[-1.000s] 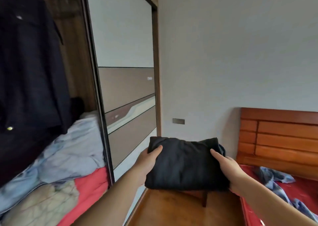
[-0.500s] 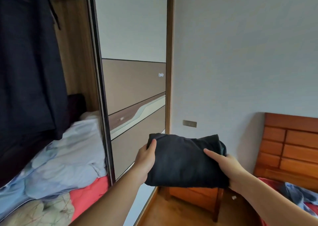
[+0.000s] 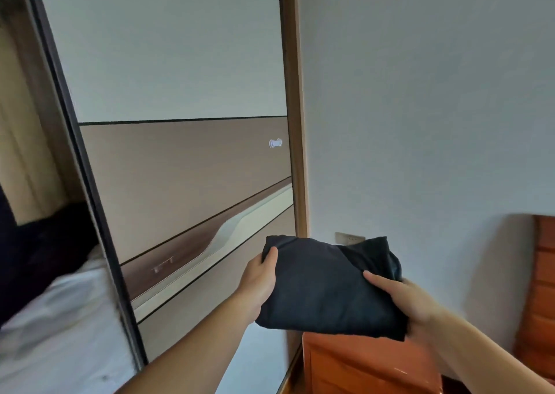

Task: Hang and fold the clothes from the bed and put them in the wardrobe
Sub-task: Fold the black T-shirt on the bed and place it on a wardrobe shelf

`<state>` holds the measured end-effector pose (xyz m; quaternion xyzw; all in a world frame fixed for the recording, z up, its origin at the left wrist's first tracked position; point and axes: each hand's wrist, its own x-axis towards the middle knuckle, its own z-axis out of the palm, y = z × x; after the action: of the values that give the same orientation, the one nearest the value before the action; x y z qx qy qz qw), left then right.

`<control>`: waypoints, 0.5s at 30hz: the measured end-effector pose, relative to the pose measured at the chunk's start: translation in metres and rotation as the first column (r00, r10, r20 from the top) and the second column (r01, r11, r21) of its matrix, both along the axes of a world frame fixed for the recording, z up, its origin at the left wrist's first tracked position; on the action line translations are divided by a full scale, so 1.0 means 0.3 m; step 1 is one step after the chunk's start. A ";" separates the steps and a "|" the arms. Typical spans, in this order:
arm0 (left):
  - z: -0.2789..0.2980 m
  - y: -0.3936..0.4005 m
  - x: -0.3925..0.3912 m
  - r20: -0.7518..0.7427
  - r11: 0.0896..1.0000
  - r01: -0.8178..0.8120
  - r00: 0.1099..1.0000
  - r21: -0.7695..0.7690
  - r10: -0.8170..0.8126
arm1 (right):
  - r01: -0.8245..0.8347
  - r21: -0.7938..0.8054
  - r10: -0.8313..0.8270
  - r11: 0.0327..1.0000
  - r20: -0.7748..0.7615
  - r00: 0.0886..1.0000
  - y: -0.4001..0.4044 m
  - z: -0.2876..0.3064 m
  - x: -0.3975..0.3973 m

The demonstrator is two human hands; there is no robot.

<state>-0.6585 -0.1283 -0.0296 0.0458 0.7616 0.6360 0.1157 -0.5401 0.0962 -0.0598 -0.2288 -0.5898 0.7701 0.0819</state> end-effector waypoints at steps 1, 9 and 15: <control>0.001 0.034 -0.044 0.003 1.000 -0.012 1.000 0.004 0.012 | -0.050 -0.052 0.051 0.997 0.014 0.999 0.034 0.009 -0.050; 0.013 0.262 -0.463 0.110 0.992 -0.073 0.992 0.103 0.062 | -0.211 -0.194 0.215 0.958 0.000 0.977 0.268 0.049 -0.469; 0.006 0.504 -0.864 0.109 0.995 0.001 0.994 0.100 -0.012 | -0.263 -0.165 0.261 0.951 -0.033 0.965 0.486 0.070 -0.807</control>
<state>-0.9178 0.0228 -0.0277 0.0191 0.7212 0.6745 0.1568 -0.7822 0.2420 -0.0389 -0.1503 -0.5477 0.8222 -0.0371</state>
